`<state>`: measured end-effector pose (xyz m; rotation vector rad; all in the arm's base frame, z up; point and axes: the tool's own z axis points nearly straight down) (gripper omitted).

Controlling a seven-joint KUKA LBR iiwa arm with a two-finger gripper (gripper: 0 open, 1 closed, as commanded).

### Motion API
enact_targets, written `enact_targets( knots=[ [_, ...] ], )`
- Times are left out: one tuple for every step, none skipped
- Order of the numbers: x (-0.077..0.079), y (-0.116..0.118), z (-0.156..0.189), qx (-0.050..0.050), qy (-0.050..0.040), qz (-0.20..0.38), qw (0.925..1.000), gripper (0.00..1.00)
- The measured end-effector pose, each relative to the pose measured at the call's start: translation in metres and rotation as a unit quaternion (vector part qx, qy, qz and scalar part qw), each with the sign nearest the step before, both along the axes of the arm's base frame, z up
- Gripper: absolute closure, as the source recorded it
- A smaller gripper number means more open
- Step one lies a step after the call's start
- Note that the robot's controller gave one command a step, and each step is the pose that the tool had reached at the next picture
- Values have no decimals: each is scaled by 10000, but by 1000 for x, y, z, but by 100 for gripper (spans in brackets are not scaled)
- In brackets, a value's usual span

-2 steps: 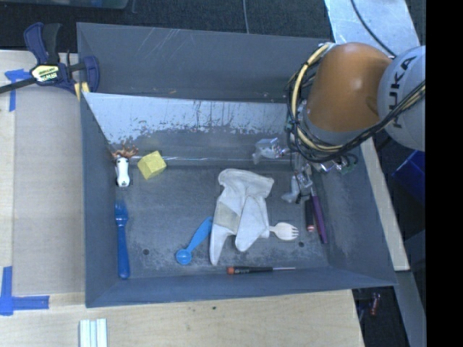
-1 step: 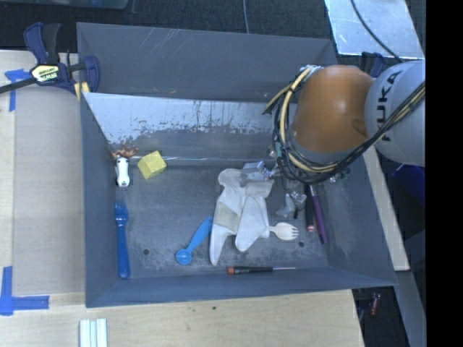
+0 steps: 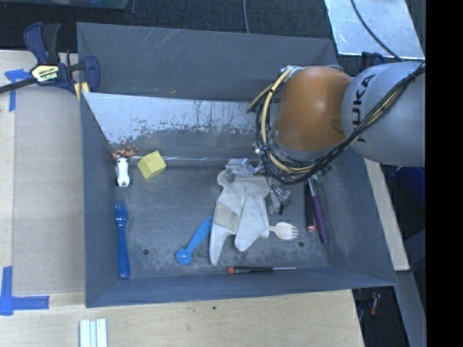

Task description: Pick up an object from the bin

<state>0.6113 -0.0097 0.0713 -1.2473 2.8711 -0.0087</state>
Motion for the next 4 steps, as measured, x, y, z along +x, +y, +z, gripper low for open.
enact_targets(
  knots=[
    [-11, 11, 3, -2, -34, 953, 9954, 100],
    [-11, 11, 3, -2, -34, 952, 9955, 100],
    [-12, 11, 11, 1, -31, 948, 9955, 100],
    [-12, 11, 27, 1, -41, 939, 9956, 100]
  ],
)
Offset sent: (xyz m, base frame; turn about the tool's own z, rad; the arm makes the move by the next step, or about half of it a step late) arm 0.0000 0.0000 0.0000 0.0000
